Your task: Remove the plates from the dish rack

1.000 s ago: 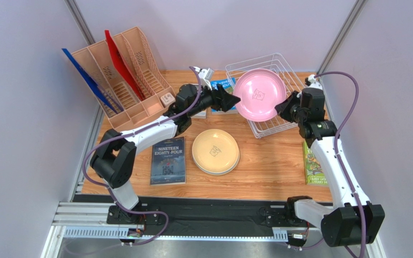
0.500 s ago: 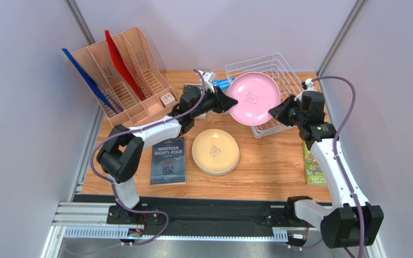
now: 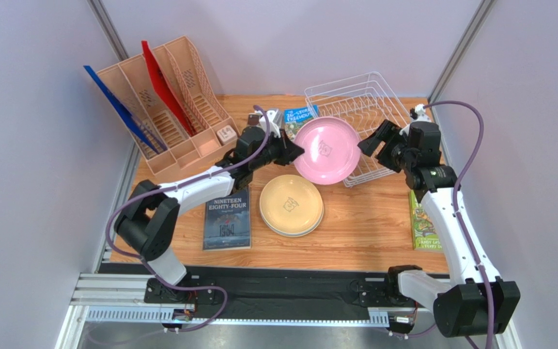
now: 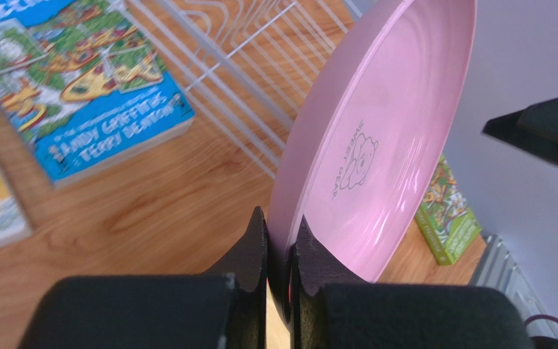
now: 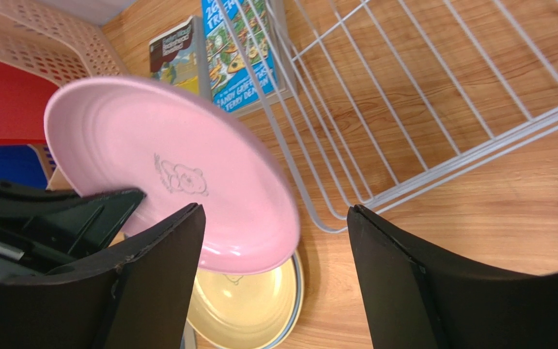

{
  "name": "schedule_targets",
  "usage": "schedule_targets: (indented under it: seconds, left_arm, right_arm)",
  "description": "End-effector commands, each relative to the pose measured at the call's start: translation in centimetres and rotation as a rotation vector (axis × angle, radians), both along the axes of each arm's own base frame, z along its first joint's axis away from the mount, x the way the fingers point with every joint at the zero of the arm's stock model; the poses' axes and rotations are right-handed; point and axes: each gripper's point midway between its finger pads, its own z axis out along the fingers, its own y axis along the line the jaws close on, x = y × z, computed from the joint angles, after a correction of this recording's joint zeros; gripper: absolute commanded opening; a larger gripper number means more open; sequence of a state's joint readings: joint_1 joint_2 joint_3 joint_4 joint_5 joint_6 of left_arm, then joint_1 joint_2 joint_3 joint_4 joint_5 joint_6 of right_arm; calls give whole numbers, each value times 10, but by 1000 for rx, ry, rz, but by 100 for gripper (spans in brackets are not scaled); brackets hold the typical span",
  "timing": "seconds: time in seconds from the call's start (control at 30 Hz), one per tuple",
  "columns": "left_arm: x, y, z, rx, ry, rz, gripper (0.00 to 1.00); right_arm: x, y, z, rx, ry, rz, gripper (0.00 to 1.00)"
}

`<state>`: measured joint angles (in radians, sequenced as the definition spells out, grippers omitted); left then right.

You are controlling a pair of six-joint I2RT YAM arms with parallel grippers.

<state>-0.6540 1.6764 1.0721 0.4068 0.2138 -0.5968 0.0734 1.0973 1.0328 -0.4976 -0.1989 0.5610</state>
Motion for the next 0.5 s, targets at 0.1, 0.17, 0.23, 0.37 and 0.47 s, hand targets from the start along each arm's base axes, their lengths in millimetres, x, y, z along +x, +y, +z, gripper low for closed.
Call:
schedule_targets:
  seconds: [0.1,0.17,0.23,0.37,0.47]
  left_arm:
    - [-29,48,0,86,89,124,0]
    - [-42,60,-22,121,156,142,0]
    - [-51,68,-22,99,179,164,0]
    - [-66,87,-48,171,246,201,0]
    - [-76,96,-60,211,284,207,0]
  right_arm:
    - [9,-39,37,-186,-96,-126,79]
    - [13,-47,36,-208,-83,-161,79]
    - [15,-48,34,-207,-76,-164,79]
    - [16,-44,31,-193,-67,-156,79]
    - [15,-44,28,-188,-64,-156,79]
